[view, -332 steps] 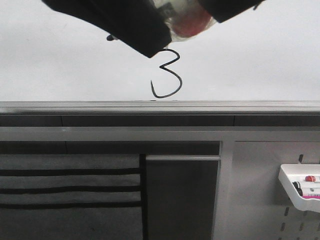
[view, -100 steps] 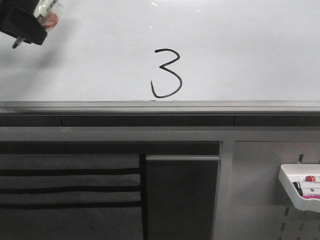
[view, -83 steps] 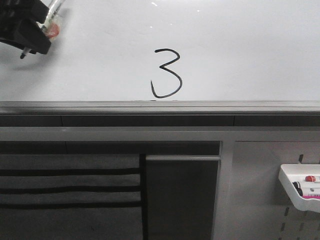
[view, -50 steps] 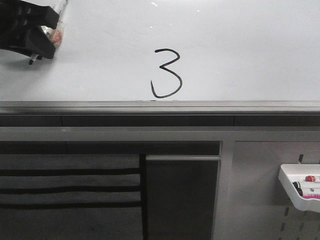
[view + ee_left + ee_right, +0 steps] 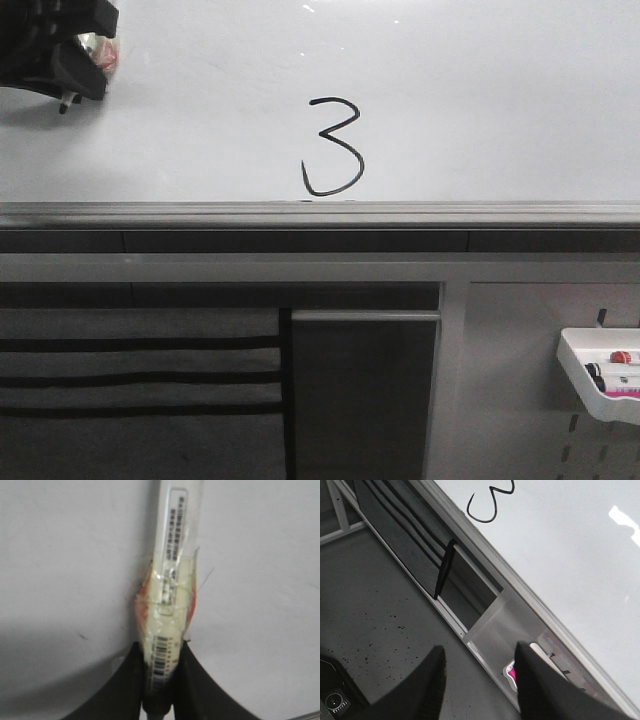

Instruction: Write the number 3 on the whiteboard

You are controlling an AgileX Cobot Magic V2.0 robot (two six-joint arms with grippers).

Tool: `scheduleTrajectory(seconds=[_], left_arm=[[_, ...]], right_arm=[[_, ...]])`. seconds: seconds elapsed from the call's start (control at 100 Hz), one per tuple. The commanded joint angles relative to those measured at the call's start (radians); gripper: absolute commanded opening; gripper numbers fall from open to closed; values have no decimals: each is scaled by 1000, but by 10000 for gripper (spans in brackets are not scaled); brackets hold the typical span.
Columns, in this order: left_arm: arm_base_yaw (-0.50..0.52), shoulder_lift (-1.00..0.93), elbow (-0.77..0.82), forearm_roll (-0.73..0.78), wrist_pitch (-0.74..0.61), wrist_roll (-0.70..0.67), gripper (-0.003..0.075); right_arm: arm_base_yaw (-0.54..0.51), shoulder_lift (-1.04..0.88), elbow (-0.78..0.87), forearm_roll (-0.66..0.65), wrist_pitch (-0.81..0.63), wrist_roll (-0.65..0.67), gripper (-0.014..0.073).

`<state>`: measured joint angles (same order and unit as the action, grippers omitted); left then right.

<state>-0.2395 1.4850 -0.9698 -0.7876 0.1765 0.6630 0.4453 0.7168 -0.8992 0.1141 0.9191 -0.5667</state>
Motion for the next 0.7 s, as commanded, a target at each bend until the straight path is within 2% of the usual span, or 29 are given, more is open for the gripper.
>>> scheduleTrajectory(seconds=[0.0,0.22,0.29,0.38,0.6,0.69], left_arm=[[1,-31,-25,-33,-97,-12,-18],[1,-31,-25,-60,-102,-12,-12],[1,-31,-25,-60,-102,-12,26],[1,-31,-25,-60,-102,-12,123],[1,-31,-25,-58,-92,-12,449],[1,-46,-25,-57,-69,-12,490]], right_arm=[[-7,-3,-26,15,-49,3,278],[-7,-3,-26,26,-49,3,278],[-7,-3,-26,26,-49,3,278],[-7,-3,-26,28,-49,3,278],[-7,-3,-26,30,-40,3,278],[-7,-3,-26,30,-12,3,278]])
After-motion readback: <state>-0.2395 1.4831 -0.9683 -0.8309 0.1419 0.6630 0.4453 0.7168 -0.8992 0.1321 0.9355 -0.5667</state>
